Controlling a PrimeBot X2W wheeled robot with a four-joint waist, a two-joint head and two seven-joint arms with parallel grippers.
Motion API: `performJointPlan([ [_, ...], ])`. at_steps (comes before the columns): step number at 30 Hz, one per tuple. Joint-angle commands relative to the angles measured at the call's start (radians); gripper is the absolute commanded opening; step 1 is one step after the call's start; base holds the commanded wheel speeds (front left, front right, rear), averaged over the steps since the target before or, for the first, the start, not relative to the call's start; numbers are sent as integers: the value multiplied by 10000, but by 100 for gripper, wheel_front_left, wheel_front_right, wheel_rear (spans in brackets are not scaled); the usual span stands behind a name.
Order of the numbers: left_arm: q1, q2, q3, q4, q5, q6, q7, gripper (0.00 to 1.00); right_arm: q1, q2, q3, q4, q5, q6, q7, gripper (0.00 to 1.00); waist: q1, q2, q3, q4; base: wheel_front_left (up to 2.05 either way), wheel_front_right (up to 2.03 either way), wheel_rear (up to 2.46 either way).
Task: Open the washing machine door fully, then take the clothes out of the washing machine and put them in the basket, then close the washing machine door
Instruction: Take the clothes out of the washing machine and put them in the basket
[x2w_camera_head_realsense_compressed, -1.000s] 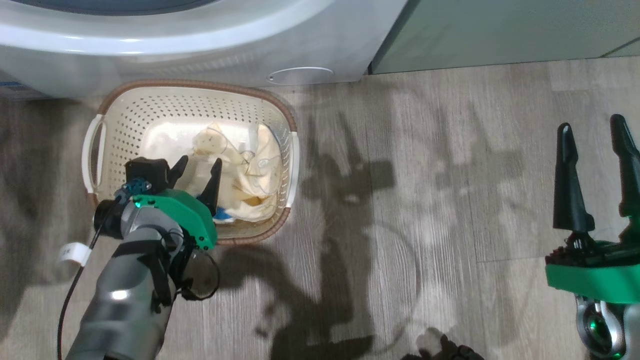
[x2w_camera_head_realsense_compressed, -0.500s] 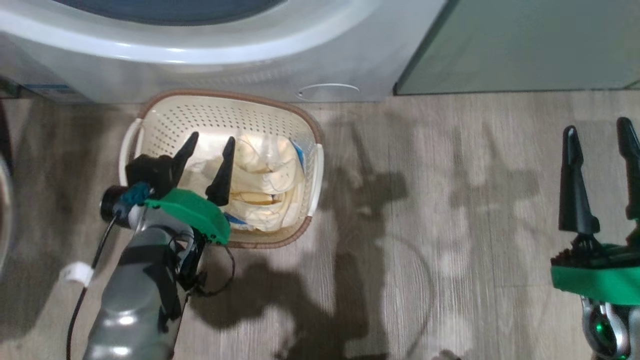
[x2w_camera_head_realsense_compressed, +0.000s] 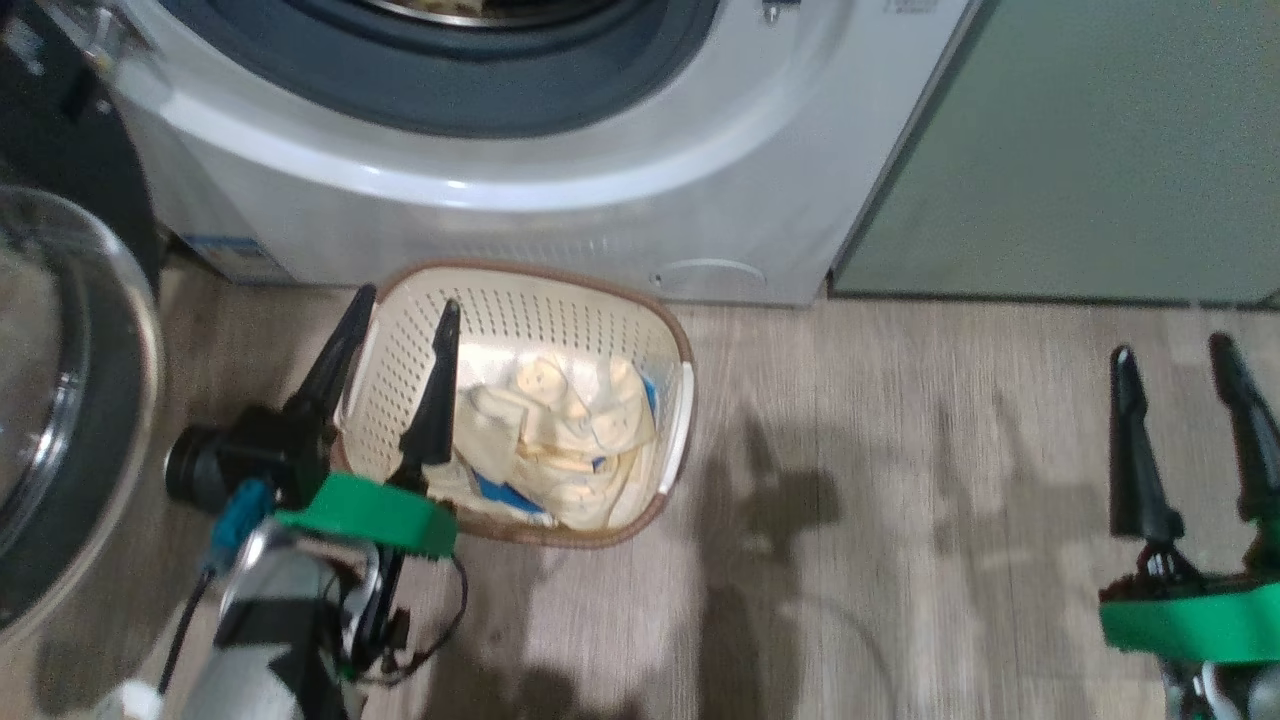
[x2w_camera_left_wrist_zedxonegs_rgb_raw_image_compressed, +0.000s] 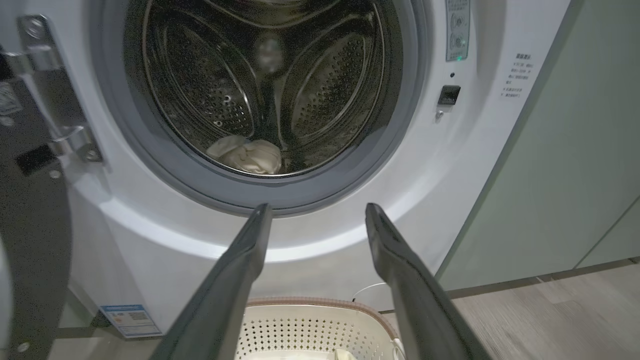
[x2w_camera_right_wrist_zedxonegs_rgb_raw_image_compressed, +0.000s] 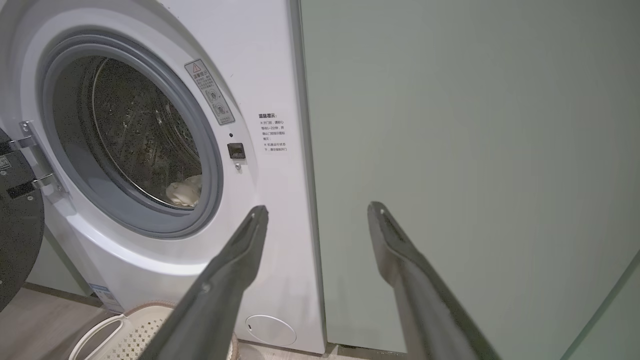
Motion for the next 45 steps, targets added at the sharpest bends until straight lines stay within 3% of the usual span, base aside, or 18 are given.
performJointPlan([
  [1,195,116,313,-558,109,107,-57,100,124,-231,198,-225,-95,14,-65,100,2,-1,-514,116,0,0,0],
  [20,2707,150,368,-2389,118,557,739,100,1494,-232,320,19,-194,14,-65,100,2,-1,-2622,12,0,0,0],
  [45,2848,243,310,-2690,-56,778,884,100,1548,-213,467,-34,-166,14,-65,100,2,-1,-2741,129,0,0,0],
])
